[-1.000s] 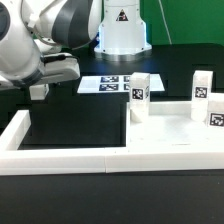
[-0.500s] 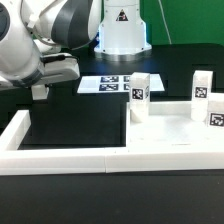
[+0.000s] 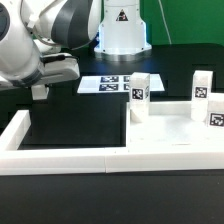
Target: Assemble square table
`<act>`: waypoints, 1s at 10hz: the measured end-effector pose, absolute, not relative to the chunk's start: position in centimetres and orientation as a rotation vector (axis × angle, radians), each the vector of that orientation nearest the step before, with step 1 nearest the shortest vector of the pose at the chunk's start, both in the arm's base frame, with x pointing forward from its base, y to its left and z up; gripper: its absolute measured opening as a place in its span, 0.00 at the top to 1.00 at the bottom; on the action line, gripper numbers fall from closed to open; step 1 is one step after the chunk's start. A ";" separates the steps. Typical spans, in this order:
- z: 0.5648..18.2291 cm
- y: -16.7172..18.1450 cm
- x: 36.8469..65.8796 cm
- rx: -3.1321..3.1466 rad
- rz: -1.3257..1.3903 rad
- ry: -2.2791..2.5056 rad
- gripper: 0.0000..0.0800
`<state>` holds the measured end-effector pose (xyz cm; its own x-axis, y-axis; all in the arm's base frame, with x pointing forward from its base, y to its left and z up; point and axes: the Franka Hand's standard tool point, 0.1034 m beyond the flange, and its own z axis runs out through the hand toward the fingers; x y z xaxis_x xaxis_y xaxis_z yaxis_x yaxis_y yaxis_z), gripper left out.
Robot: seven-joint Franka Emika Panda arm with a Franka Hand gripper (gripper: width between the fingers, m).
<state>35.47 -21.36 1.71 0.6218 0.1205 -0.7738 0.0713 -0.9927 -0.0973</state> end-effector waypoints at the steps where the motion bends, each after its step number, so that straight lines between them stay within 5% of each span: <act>1: 1.9 -21.3 35.7 -2.781 1.325 -0.168 0.64; 4: 8.4 -18.5 40.2 -2.815 1.210 -0.243 0.64; 9: 8.4 -17.3 40.3 -2.968 0.882 -0.204 0.64; 10: 10.4 -14.9 42.5 -3.027 0.739 -0.219 0.64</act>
Offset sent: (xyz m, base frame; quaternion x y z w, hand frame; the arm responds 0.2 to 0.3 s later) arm 0.0499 0.0383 0.1000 -0.0153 0.0804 -0.0369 0.9960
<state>42.54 -14.89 10.42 0.8782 0.1404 -0.4572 0.1317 -0.9900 -0.0511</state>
